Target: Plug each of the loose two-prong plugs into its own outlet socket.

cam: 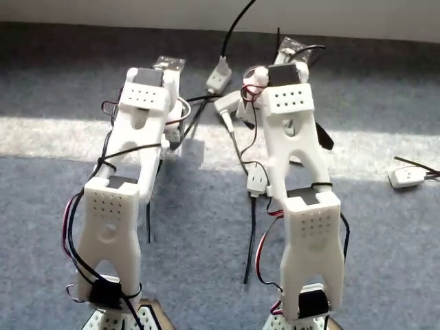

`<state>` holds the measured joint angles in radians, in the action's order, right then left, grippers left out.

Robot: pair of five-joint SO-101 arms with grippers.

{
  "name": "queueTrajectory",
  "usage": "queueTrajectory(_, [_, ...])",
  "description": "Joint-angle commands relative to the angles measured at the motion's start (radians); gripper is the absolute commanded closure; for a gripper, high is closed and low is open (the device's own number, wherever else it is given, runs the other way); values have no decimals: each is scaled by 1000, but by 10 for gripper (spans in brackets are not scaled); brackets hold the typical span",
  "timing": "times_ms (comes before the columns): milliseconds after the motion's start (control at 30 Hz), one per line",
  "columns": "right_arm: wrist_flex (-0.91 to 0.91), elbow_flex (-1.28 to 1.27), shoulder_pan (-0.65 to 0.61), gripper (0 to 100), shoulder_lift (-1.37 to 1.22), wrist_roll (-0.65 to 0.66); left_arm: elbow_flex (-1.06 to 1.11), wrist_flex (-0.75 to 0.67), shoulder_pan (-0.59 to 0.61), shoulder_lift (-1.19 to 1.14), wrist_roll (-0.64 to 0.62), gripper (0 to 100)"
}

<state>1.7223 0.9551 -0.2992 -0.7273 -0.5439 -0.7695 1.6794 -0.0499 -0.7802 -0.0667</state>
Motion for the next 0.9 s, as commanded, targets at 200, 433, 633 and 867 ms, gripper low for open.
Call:
queueTrajectory(200, [39, 13, -45, 330, 25, 180, -332, 107, 91, 288, 310, 993])
queueTrajectory(433, [39, 12, -53, 333, 21, 249, -334, 107, 133, 608, 422, 993])
queueTrajectory(633, [39, 7, -54, 473, 21, 249, -151, 107, 142, 903, 413, 993])
queueTrajectory(867, [38, 7, -64, 672, 19, 247, 492, -115, 48, 1368, 351, 994])
